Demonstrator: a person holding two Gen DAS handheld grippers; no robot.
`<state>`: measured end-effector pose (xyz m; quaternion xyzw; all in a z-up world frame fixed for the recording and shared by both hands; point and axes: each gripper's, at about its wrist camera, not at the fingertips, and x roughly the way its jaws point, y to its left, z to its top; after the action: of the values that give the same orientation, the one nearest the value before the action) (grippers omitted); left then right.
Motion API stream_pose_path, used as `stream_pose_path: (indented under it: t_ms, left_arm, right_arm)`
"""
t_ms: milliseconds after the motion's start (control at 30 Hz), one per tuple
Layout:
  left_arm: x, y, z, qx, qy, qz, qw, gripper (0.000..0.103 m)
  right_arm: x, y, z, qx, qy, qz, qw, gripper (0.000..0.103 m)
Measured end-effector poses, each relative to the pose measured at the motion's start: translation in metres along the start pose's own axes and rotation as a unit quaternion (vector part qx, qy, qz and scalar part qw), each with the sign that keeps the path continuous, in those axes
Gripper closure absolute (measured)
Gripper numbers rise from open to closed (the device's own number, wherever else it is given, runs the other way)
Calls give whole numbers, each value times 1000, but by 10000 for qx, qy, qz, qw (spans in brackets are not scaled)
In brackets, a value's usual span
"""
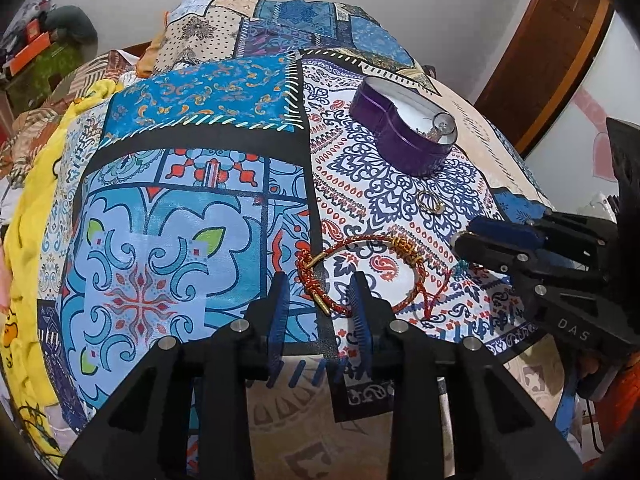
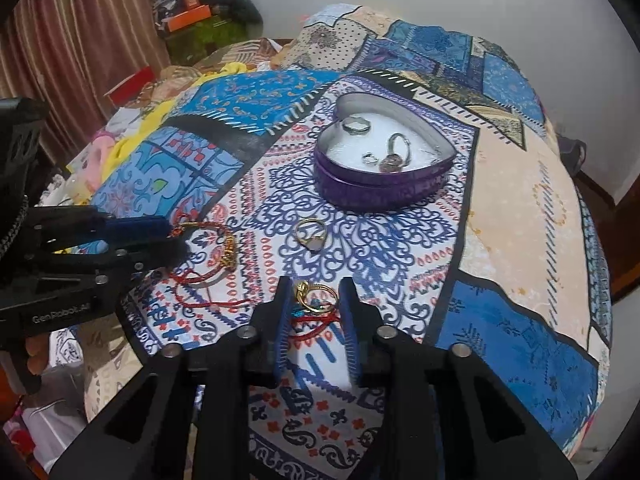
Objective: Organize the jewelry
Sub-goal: 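Grasp the red beaded bracelet with the left gripper while the right gripper grasps a gold ring, then carry the bracelet and gold ring over the tin with both grippers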
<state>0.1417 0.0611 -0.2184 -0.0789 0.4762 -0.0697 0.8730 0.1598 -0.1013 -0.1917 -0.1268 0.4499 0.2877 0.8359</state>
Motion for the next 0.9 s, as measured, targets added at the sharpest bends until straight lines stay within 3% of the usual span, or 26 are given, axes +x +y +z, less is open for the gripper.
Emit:
stream_pose_path:
  t_ms: [367,633,900]
  left_arm:
    - [4,1,-1,-149,-89,1,9998,73]
    - [5,4,-1,-95,-130,154,9998,96]
    - [-1,9,6,-237,-122,18,9996,96]
  right_arm:
    - [-14,-2,2,137,-254,-13,9996,85]
    - [-35,-9,8,285,-562,-81,9980,84]
    - [-48,-15,8,383,-709,-240,9965,84]
